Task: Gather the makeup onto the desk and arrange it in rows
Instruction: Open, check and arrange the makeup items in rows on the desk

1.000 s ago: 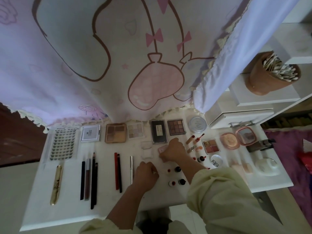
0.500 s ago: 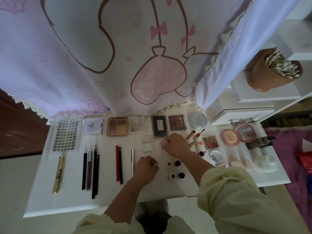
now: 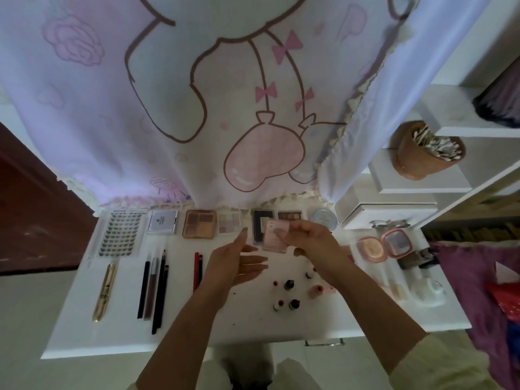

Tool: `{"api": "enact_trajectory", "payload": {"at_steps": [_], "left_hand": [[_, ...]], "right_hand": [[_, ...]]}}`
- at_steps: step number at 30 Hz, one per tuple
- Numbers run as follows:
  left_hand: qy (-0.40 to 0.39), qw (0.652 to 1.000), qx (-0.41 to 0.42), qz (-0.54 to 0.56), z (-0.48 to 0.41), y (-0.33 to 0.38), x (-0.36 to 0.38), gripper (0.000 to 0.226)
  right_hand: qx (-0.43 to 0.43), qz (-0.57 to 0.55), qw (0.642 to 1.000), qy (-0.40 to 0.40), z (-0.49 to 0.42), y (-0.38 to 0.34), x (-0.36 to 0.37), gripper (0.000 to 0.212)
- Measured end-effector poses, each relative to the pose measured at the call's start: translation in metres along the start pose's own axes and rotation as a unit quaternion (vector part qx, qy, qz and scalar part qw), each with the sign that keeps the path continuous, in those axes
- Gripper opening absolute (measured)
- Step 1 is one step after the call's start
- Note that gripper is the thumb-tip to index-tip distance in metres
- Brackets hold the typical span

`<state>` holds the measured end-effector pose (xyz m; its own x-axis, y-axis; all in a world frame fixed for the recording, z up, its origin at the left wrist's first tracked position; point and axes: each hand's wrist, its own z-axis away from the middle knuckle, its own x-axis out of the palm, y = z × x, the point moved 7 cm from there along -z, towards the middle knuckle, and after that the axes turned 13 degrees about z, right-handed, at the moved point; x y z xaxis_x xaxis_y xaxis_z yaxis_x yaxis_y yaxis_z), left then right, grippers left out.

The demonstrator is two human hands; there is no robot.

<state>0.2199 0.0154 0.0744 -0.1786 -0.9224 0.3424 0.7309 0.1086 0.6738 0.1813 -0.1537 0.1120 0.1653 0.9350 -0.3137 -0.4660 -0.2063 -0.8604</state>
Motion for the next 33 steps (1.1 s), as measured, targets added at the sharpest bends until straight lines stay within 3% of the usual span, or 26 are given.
{"api": "enact_trajectory", "payload": {"at_steps": [3, 8, 15, 23, 27, 33], "left_hand": [[-0.026, 0.998, -0.037, 0.039, 0.011, 0.003, 0.013, 0.054], [-0.092, 0.989, -0.002, 0.114, 0.027, 0.008, 0.032, 0.033], [-0.129, 0.98, 0.038, 0.146, 0.032, 0.011, 0.034, 0.045], [-0.122, 0.975, 0.071, 0.169, 0.029, 0.016, 0.027, 0.025], [-0.119, 0.975, 0.072, 0.171, 0.025, 0.016, 0.024, 0.047], [-0.13, 0.97, 0.074, 0.19, 0.021, 0.016, 0.024, 0.041]], "right_hand": [[-0.088, 0.033, 0.995, 0.039, 0.017, -0.024, -0.003, 0.015], [-0.177, 0.089, 0.978, 0.071, 0.035, -0.042, 0.001, 0.012], [-0.216, 0.173, 0.955, 0.101, 0.044, -0.046, 0.005, 0.025], [-0.244, 0.244, 0.935, 0.081, 0.047, -0.056, 0.011, 0.014], [-0.249, 0.269, 0.928, 0.06, 0.043, -0.057, 0.009, 0.017], [-0.244, 0.288, 0.926, 0.023, 0.04, -0.059, 0.01, 0.018]]}}
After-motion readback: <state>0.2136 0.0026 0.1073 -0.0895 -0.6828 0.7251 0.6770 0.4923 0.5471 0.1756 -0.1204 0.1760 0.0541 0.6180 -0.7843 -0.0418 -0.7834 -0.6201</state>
